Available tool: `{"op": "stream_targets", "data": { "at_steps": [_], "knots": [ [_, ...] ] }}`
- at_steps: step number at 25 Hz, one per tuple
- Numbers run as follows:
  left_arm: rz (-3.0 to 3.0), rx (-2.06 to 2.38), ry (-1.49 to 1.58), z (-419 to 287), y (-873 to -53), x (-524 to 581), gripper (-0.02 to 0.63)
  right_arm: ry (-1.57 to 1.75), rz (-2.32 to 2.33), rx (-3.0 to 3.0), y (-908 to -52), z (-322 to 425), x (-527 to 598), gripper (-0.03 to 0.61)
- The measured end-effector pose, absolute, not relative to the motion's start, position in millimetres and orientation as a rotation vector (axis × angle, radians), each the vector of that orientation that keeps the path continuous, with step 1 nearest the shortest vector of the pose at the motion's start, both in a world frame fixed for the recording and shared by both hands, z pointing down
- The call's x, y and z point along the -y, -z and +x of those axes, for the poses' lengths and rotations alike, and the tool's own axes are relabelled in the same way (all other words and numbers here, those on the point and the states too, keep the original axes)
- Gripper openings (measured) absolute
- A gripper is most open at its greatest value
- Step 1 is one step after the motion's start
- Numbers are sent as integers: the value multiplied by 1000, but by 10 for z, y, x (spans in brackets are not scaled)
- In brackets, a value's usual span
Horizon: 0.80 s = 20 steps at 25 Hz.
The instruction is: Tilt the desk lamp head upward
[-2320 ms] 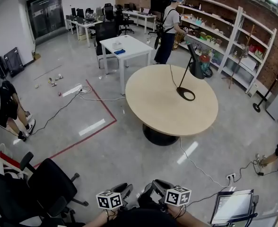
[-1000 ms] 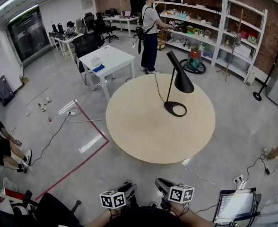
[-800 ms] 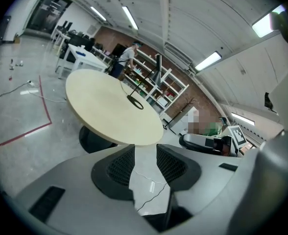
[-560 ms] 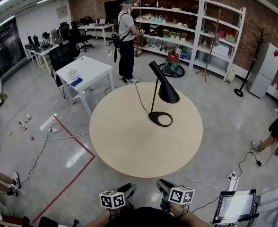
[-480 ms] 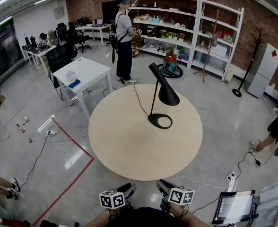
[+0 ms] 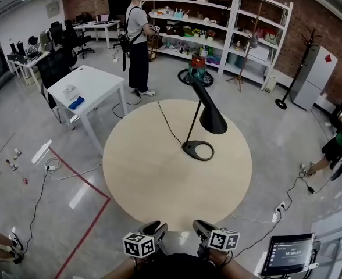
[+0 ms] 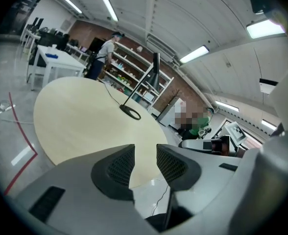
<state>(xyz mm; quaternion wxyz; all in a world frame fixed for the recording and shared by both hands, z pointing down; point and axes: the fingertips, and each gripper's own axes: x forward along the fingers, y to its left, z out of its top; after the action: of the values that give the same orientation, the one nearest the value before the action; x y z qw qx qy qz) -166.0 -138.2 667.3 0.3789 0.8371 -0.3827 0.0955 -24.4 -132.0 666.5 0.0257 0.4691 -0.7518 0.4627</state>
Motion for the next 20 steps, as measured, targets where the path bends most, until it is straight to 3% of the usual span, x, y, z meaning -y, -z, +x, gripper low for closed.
{"op": "stream_targets", "data": {
  "at_steps": [11, 20],
  "knots": [
    [2254, 884, -258, -1436, -6481, 1976, 144, -1486, 1591, 2287, -6610, -68, 1597, 74],
    [2312, 985, -211, -1231, -5971, 2616, 144, -1458, 1458, 2491, -6366, 36, 2483, 74]
  ]
}}
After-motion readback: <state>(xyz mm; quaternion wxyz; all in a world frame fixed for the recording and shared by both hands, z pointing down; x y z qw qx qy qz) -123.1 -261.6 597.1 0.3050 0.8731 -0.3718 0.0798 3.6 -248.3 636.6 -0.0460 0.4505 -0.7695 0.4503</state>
